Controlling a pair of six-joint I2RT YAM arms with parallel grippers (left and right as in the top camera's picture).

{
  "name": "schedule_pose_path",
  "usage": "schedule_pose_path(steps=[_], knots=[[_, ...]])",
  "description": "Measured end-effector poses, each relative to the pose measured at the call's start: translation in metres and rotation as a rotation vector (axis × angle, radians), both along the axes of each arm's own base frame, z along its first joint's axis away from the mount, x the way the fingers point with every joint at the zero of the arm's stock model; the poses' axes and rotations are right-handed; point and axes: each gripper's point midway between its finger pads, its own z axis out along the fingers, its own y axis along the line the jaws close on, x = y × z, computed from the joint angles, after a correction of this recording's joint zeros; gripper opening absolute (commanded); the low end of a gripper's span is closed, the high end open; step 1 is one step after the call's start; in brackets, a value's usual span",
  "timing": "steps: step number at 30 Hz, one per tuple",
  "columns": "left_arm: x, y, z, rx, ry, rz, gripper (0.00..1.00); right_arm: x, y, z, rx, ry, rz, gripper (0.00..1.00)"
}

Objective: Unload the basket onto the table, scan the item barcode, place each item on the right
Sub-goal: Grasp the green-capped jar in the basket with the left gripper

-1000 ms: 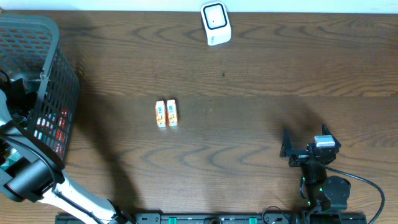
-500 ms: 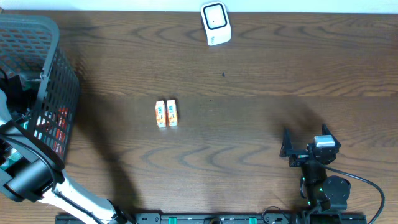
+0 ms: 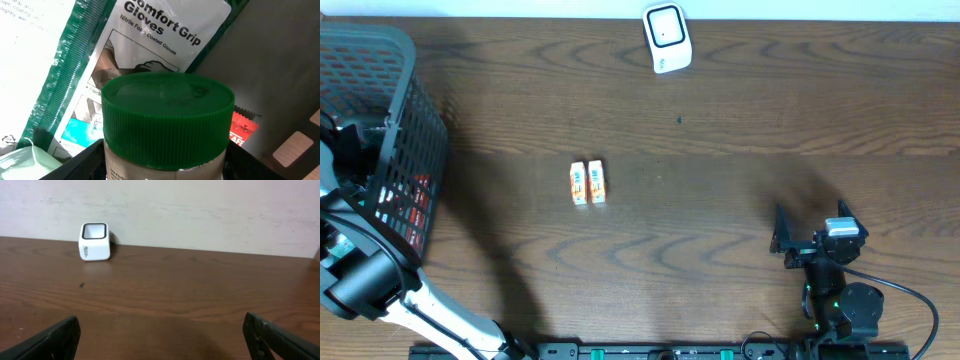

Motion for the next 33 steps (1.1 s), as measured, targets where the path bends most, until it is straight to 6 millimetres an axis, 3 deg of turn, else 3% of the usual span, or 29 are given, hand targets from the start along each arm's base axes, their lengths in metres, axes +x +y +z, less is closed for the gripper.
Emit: schedule_pose_path(steps=[7, 10, 14, 17, 20, 23, 25, 27, 29, 33], knots=[[-0.001, 0.0, 0.008, -0.002, -0.002, 0.049, 0.43, 0.0, 0.0, 0.0, 0.0, 0.0, 0.0, 0.99], [0.009, 0.009, 0.036, 0.049, -0.073, 0.103, 0.43, 0.0, 0.0, 0.0, 0.0, 0.0, 0.0, 0.99], [0.028, 0.026, 0.111, 0.186, -0.274, 0.16, 0.43, 0.0, 0.0, 0.0, 0.0, 0.0, 0.0, 0.99], [0.034, 0.032, 0.193, 0.32, -0.479, 0.192, 0.6, 0.0, 0.0, 0.0, 0.0, 0.0, 0.0, 0.99], [0.024, 0.024, 0.273, 0.432, -0.662, 0.216, 0.64, 0.0, 0.0, 0.0, 0.0, 0.0, 0.0, 0.99], [0.008, 0.01, 0.317, 0.484, -0.749, 0.225, 0.69, 0.0, 0.0, 0.0, 0.0, 0.0, 0.0, 0.99], [0.001, 0.004, 0.323, 0.481, -0.75, 0.23, 0.72, 0.0, 0.0, 0.0, 0.0, 0.0, 0.0, 0.99], [-0.001, 0.002, 0.311, 0.455, -0.713, 0.232, 0.75, 0.0, 0.0, 0.0, 0.0, 0.0, 0.0, 0.99], [0.002, 0.005, 0.287, 0.413, -0.653, 0.237, 0.8, 0.0, 0.0, 0.0, 0.0, 0.0, 0.0, 0.99], [0.007, 0.009, 0.216, 0.291, -0.475, 0.249, 0.83, 0.0, 0.0, 0.0, 0.0, 0.0, 0.0, 0.99]])
